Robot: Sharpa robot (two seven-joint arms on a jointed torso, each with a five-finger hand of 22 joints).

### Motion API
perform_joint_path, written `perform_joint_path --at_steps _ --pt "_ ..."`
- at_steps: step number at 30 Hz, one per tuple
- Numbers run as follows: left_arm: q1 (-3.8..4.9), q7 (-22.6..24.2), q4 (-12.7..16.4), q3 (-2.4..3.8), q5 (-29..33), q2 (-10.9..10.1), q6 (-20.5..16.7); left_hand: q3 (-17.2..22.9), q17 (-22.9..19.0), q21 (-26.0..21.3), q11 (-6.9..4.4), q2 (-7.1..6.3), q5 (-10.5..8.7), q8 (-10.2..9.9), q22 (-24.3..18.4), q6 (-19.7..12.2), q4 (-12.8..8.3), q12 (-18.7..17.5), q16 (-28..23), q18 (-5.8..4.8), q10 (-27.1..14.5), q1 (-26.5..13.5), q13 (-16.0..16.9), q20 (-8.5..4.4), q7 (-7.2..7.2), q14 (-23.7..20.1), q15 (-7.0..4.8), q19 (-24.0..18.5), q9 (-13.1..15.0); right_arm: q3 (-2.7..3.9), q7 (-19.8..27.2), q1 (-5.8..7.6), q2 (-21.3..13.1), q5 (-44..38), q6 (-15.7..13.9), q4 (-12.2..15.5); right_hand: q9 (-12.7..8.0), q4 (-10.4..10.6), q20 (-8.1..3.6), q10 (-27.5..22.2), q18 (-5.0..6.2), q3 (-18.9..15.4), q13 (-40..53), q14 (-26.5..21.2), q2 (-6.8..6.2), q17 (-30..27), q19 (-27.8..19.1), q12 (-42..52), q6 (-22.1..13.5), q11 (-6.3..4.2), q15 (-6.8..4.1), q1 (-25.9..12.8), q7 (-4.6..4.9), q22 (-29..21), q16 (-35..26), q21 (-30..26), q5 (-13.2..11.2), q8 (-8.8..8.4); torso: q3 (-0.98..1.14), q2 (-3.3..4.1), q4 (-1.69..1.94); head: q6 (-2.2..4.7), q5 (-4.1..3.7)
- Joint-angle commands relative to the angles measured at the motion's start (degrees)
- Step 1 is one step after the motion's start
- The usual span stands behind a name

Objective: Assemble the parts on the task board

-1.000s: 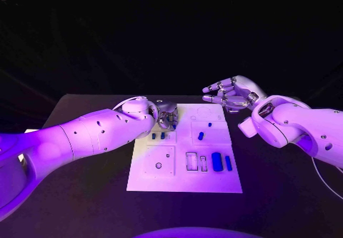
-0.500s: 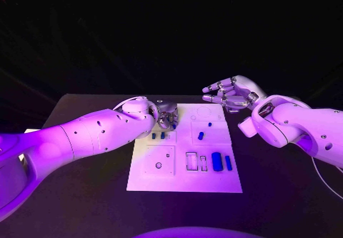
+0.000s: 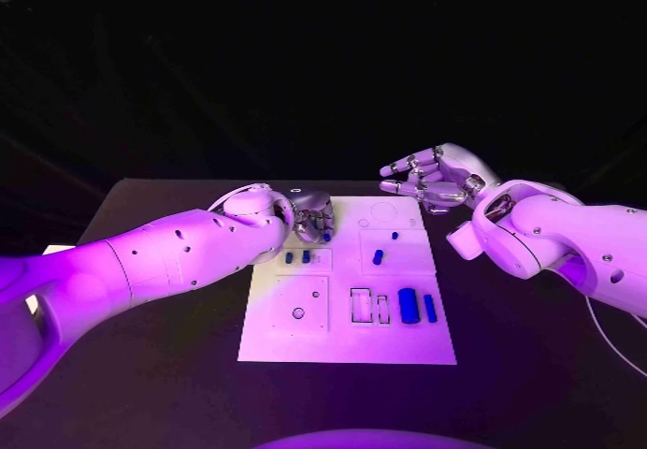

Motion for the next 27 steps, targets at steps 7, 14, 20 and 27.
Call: perform_joint_path --at_steps 7,14,20,27 --pt "0.17 -0.14 3.79 2.07 7.56 -3.5 -0.63 0.44 -0.35 0.22 0.25 -0.31 -0.31 -0.41 3.22 0.23 -0.24 -0.63 -0.29 -0.82 0.19 -1.47 0.08 -0.38 0.16 2.08 -0.11 1.44 -0.16 0.0 0.17 -0.04 -0.06 -0.2 1.05 -0.09 0.04 0.03 0.0 -0.14 1.06 -0.47 0.06 2.84 0.63 1.43 -0.2 0.24 -0.27 0.06 0.27 0.09 0.02 0.03 -0.3 -0.32 0.2 0.23 0.07 -0.14 0.14 0.32 -0.01" --pt "1.04 -1.66 6.56 2.82 12.87 -7.47 2.3 0.51 -0.8 0.33 0.32 -0.55 -0.33 -0.73 3.36 0.08 -0.31 -1.14 -0.49 -0.84 0.05 -2.39 0.14 -0.32 0.17 2.0 -0.05 1.41 -0.28 0.0 0.03 -0.04 -0.26 -0.18 1.13 -0.09 0.04 0.03 0.0 -0.14 1.06 -0.47 0.06 2.84 0.63 1.43 -0.2 0.24 -0.27 0.06 0.27 0.09 0.02 0.03 -0.3 -0.32 0.2 0.23 0.11 -0.21 0.34 0.47 0.09" --pt "1.19 -2.68 6.51 2.79 13.28 -9.08 3.92 0.53 -0.99 0.35 0.33 -0.6 -0.35 -0.84 3.42 0.06 -0.27 -1.33 -0.58 -0.85 0.03 -2.82 0.17 -0.29 0.14 1.95 -0.03 1.39 -0.32 -0.01 -0.04 -0.03 -0.35 -0.18 1.15 -0.11 0.04 0.03 0.0 -0.14 1.06 -0.47 0.06 2.84 0.63 1.43 -0.2 0.24 -0.27 0.06 0.27 0.09 0.02 0.03 -0.3 -0.32 0.2 0.23 0.02 -0.23 0.47 0.37 0.16" --pt "0.78 -2.83 5.49 2.49 10.67 -9.12 4.17 0.53 -1.04 0.29 0.33 -0.64 -0.36 -0.89 3.39 0.06 -0.26 -1.42 -0.6 -0.83 0.02 -3.01 0.18 -0.28 0.1 1.94 -0.03 1.35 -0.34 -0.01 -0.03 -0.03 -0.33 -0.19 1.15 -0.08 0.04 0.03 0.0 -0.14 1.06 -0.47 0.06 2.84 0.63 1.43 -0.2 0.24 -0.27 0.06 0.27 0.09 0.02 0.03 -0.3 -0.32 0.2 0.23 -0.02 -0.2 0.41 0.39 0.36"
